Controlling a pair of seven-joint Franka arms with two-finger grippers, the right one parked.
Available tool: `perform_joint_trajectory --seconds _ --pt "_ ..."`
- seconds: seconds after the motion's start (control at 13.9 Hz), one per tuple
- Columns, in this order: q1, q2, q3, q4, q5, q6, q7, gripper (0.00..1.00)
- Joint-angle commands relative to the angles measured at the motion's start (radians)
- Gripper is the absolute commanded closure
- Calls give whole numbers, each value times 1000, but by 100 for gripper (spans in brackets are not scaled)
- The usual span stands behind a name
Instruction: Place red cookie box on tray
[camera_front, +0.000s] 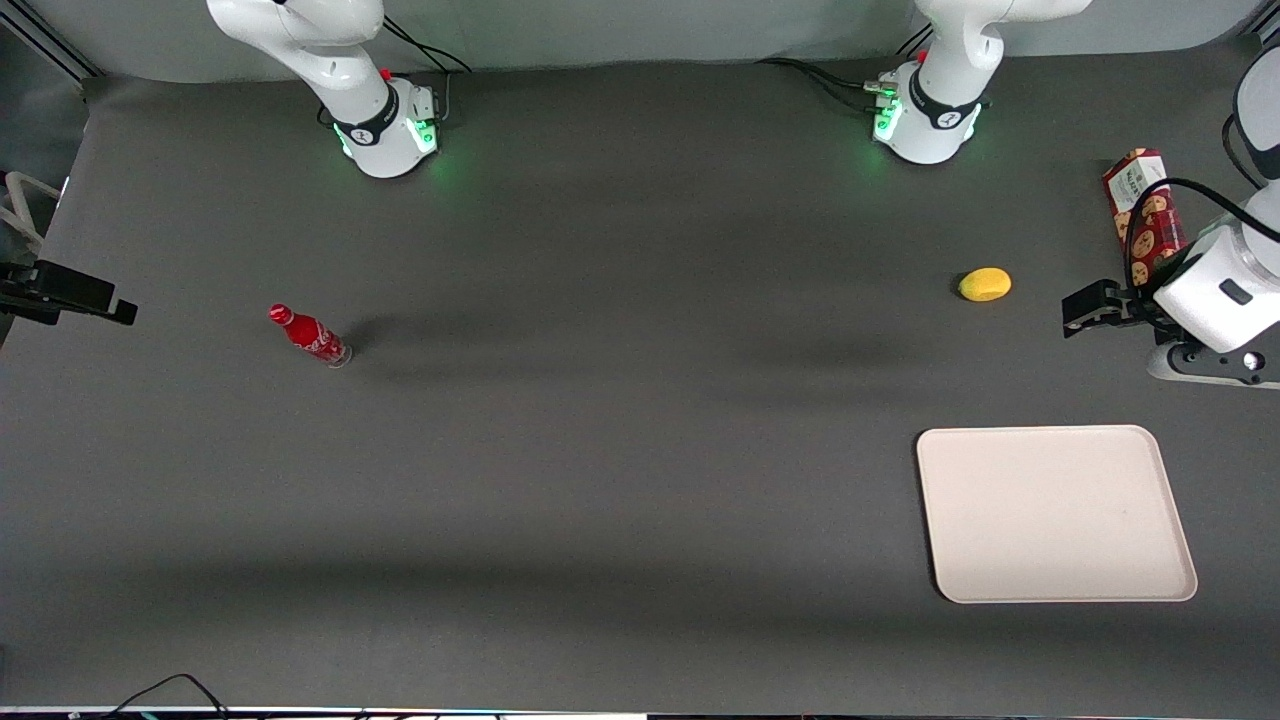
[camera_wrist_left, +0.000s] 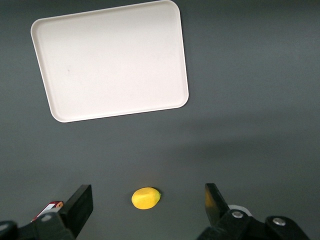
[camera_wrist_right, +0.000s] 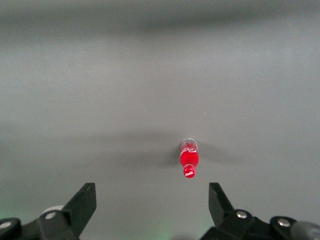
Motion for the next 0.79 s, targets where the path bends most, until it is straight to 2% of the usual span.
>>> perform_joint_trajectory --seconds 0.0,0.72 --pt "-4 5 5 17 -8 -9 17 0" --pt "-5 12 4 27 -6 -12 15 0"
